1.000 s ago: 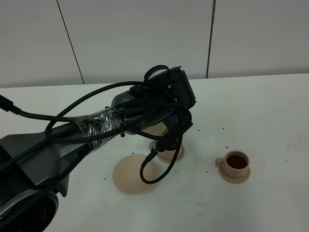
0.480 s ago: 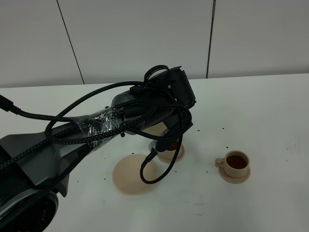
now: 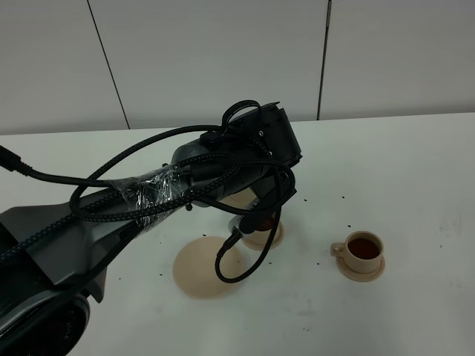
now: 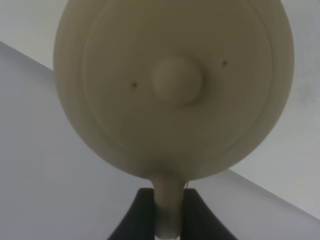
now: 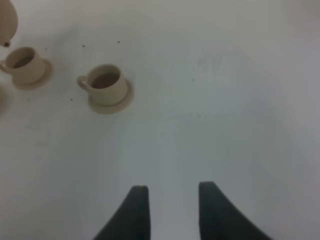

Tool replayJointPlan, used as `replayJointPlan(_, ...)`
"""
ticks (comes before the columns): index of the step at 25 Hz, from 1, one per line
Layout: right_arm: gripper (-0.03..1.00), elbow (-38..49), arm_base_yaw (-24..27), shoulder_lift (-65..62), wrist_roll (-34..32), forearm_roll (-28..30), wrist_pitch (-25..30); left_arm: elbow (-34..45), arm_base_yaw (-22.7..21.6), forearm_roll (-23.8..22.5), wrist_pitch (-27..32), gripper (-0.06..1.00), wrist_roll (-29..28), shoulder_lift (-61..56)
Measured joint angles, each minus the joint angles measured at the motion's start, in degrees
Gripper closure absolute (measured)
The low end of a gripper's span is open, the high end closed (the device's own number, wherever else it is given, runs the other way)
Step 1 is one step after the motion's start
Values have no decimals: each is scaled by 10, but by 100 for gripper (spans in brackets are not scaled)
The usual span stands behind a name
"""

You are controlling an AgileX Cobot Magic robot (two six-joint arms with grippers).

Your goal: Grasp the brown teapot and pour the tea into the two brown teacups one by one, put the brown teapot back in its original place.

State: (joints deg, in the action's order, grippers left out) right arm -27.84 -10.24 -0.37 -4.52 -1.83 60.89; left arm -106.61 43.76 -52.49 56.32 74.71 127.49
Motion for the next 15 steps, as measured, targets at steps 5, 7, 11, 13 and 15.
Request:
replayJointPlan(5, 73, 0, 0, 0, 0, 0, 0, 0, 0, 0, 0, 78, 0, 0)
replayJointPlan(7, 73, 0, 0, 0, 0, 0, 0, 0, 0, 0, 1, 78, 0, 0)
replayJointPlan(11, 73, 0, 0, 0, 0, 0, 0, 0, 0, 0, 3, 78, 0, 0)
replayJointPlan(13, 73, 0, 0, 0, 0, 0, 0, 0, 0, 0, 4, 78, 0, 0)
replayJointPlan(15, 73, 0, 0, 0, 0, 0, 0, 0, 0, 0, 4, 78, 0, 0)
